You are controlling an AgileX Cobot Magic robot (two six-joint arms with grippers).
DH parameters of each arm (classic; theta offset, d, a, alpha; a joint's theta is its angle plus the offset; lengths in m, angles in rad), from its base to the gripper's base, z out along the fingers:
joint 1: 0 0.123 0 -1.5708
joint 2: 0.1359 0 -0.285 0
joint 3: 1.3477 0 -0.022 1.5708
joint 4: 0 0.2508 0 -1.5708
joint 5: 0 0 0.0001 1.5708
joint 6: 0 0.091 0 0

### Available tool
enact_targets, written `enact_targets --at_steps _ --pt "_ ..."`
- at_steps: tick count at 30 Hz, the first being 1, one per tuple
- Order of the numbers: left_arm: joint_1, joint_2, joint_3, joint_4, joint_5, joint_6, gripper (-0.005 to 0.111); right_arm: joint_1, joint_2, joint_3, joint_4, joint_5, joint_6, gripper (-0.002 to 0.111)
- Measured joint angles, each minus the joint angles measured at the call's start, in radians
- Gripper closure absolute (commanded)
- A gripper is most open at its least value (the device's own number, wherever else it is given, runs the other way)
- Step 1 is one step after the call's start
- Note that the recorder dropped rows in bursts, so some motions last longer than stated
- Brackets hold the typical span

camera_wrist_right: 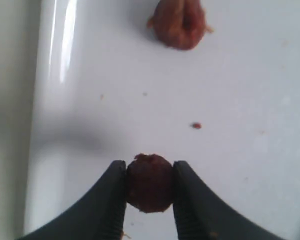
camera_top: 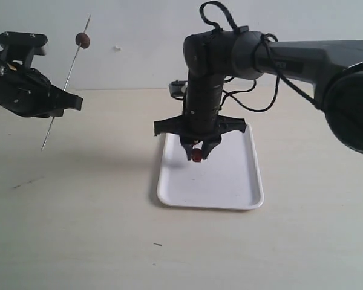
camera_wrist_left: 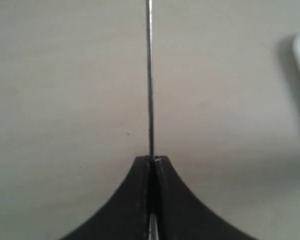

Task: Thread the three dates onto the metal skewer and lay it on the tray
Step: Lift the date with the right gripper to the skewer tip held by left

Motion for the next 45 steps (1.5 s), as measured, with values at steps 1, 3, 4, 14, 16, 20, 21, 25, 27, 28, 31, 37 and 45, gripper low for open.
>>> enact_targets --at_steps 1,3,4,14,16,20,21,25,27,28,31,37,45 --pt "0.0 0.0 0.0 -0.004 0.02 0.002 0.107 -0.012 -0.009 0.0 0.0 -0.01 -0.009 0.077" --pt "0.0 0.0 0.0 -0.012 0.057 0.007 0.107 -0.03 -0.019 0.0 0.005 -0.031 -0.027 0.077" --pt "0.0 0.0 0.0 -0.022 0.081 0.007 0.107 -0.04 -0.027 0.0 0.015 -0.047 -0.04 0.077" --pt "-0.057 0.0 0.047 -0.407 0.286 0.331 0.107 -0.122 -0.06 0.0 0.131 -0.286 -0.103 0.077" --pt "-0.074 0.0 0.072 -0.481 0.302 0.406 0.107 -0.136 -0.06 0.0 0.142 -0.318 -0.121 0.077" --pt "-0.103 0.0 0.105 -0.574 0.332 0.489 0.107 -0.165 -0.06 0.0 0.176 -0.354 -0.163 0.077" --pt "-0.113 0.0 0.111 -0.588 0.343 0.499 0.107 -0.169 -0.06 0.0 0.189 -0.358 -0.171 0.077" --pt "-0.169 0.0 0.134 -0.632 0.357 0.52 0.107 -0.185 -0.06 0.0 0.246 -0.381 -0.207 0.077" --pt "-0.195 0.0 0.136 -0.644 0.353 0.523 0.107 -0.185 -0.06 0.0 0.263 -0.392 -0.214 0.077" --pt "-0.215 0.0 0.136 -0.655 0.344 0.525 0.107 -0.185 -0.06 0.0 0.275 -0.397 -0.214 0.077" --pt "-0.243 0.0 0.136 -0.675 0.309 0.525 0.107 -0.185 -0.06 0.0 0.307 -0.403 -0.223 0.077" --pt "-0.248 0.0 0.136 -0.697 0.279 0.525 0.107 -0.185 -0.06 0.0 0.356 -0.423 -0.225 0.077" --pt "-0.248 0.0 0.157 -0.699 0.239 0.52 0.107 -0.185 -0.06 0.0 0.489 -0.467 -0.225 0.077"
